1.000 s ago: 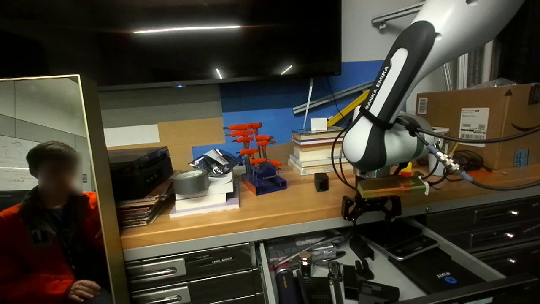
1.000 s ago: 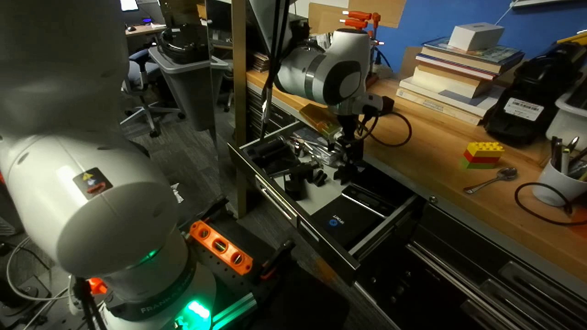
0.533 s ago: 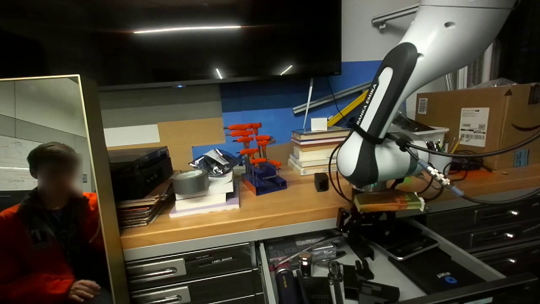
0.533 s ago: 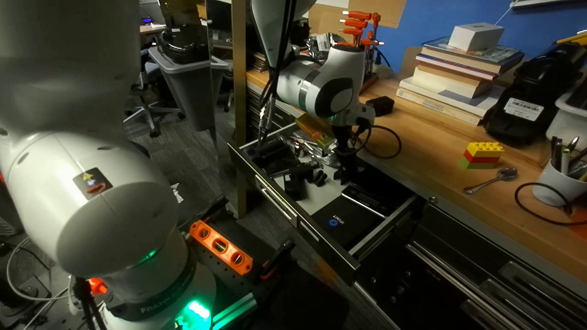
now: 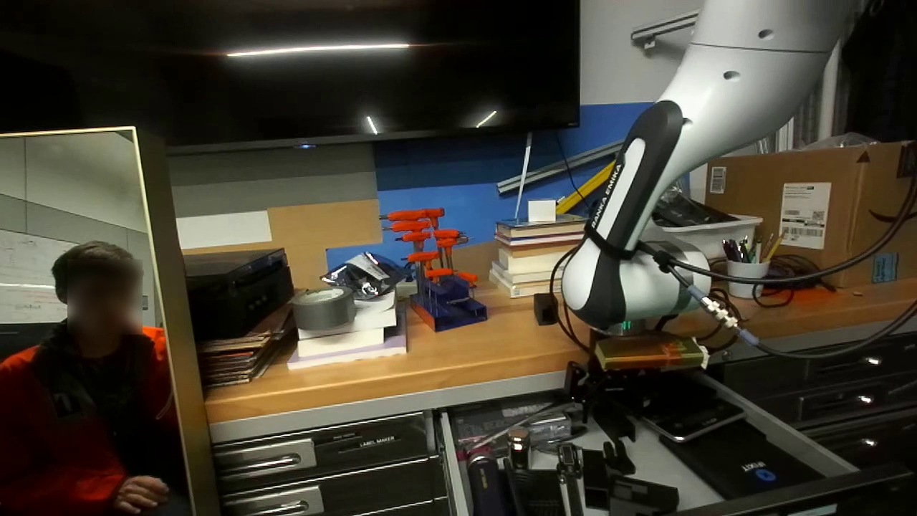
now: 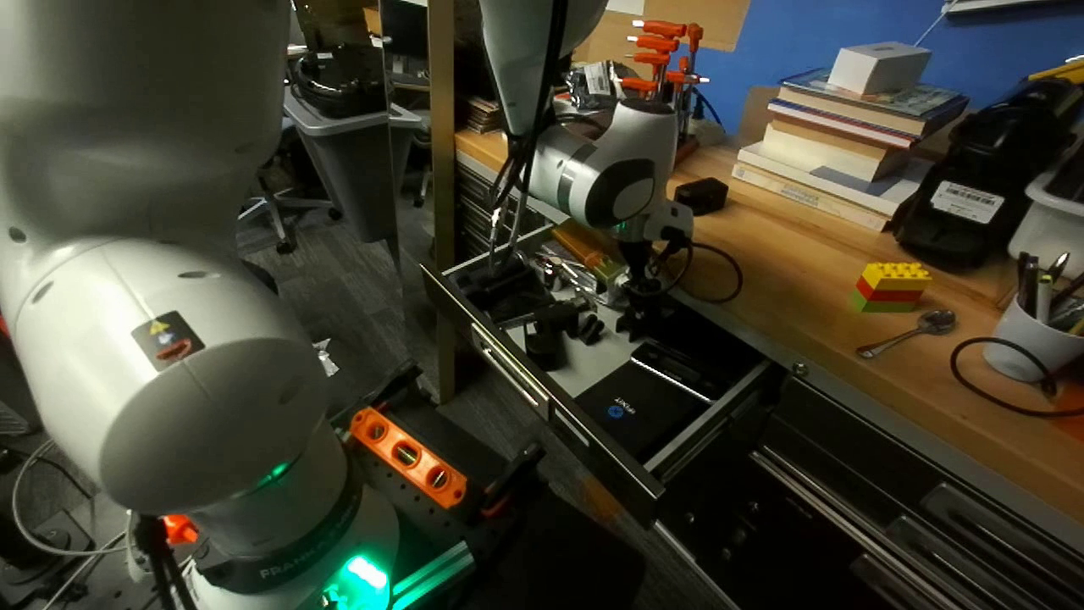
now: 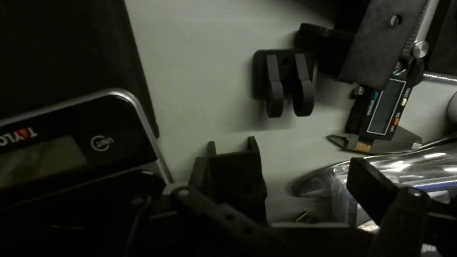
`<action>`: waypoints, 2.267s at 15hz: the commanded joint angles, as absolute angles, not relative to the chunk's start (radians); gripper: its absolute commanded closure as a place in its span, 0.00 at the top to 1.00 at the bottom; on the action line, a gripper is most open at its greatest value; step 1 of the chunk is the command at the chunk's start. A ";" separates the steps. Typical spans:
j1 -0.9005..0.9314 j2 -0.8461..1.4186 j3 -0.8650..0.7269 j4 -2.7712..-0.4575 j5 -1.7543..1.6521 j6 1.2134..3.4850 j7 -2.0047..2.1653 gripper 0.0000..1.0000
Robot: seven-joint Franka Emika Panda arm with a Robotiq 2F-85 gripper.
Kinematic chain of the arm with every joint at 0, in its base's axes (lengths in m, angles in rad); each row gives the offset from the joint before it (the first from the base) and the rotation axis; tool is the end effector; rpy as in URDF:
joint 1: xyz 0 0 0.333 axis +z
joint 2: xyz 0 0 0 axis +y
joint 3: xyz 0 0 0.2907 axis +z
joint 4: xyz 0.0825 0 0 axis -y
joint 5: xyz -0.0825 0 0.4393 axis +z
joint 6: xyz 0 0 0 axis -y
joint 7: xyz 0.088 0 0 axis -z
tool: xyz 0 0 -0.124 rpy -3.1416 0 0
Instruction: Open the top central drawer then remove the three black objects and put them on the table
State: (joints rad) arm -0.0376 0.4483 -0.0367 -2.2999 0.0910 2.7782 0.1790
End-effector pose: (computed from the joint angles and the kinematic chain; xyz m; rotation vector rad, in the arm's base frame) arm 0.5347 -0.0456 0.0640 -3.0784 0.5189 -0.0467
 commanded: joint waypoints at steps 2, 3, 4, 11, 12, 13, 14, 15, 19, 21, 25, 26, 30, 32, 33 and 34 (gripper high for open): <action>-0.082 0.503 -0.011 -2.242 0.131 2.791 0.114 1.00; -0.087 0.512 -0.012 -2.237 0.131 2.791 0.109 1.00; -0.093 0.518 -0.012 -2.231 0.132 2.789 0.104 1.00; -0.134 0.544 0.014 -2.216 0.151 2.799 0.063 1.00; -0.138 0.545 0.018 -2.216 0.155 2.801 0.058 0.75; -0.140 0.546 0.020 -2.216 0.159 2.801 0.053 0.74; -0.144 0.547 0.023 -2.216 0.163 2.801 0.048 0.68; -0.147 0.548 0.025 -2.216 0.167 2.800 0.044 0.58; -0.147 0.546 0.024 -2.218 0.170 2.788 0.044 0.28; -0.128 0.528 0.007 -2.228 0.158 2.765 0.066 0.17; -0.075 0.452 -0.034 -2.289 0.134 2.721 0.133 0.21; -0.052 0.415 -0.052 -2.321 0.121 2.703 0.155 0.21; 0.044 0.258 -0.114 -2.441 0.034 2.627 0.264 0.21; 0.098 0.168 -0.145 -2.488 -0.059 2.590 0.362 0.21; 0.110 0.129 -0.146 -2.501 -0.101 2.565 0.400 0.21; 0.123 0.085 -0.149 -2.511 -0.153 2.550 0.458 0.21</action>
